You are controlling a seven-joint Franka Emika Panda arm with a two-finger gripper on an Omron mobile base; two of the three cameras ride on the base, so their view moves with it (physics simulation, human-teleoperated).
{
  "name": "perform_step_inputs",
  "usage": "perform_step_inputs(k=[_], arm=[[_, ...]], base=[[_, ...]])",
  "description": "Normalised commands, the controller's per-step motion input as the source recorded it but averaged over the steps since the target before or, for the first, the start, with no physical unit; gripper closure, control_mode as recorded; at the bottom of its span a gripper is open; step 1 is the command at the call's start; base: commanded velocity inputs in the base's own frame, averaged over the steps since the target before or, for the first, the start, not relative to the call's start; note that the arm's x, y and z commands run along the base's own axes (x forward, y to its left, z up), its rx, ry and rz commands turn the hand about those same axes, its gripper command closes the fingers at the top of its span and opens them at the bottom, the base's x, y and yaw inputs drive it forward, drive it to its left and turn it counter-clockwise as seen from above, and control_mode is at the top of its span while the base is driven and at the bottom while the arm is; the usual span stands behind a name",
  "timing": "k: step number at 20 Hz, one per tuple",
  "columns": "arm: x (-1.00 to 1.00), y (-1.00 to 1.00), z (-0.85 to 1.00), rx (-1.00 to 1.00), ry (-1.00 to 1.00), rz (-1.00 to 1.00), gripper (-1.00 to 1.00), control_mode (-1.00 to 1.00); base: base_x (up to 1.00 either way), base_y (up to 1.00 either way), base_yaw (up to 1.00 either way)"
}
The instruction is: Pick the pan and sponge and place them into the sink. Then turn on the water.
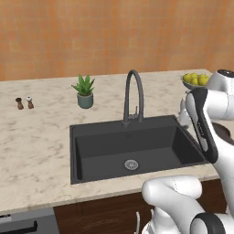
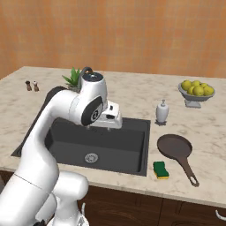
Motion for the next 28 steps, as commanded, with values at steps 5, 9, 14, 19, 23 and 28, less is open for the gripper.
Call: perform_step_inputs(k=[5,9,14,19,23,28], arm=[[0.09,-0.96,-0.57,0.0,0.04,0.12,-1.0,-1.0],[0.09,-0.83,-0.52,-0.02,0.0,0.08,-1.0,-1.0],[0.11,-0.82,-0.23,0.0,0.06,0.07,-1.0,-1.0],[0.24,-0.8,-0.2,0.0,0.04,0.1,-1.0,-1.0],[0.26,-0.7,-0.32,0.0,0.03,0.12,-1.0,-1.0],[0.21,-0.52,-0.27,0.0,0.0,0.01,-1.0,-1.0]], base=[[0.0,0.0,0.0],[0.0,0.0,0.0],[0.0,0.0,0.0],[0.0,0.0,0.0],[0.0,0.0,0.0],[0.0,0.0,0.0]])
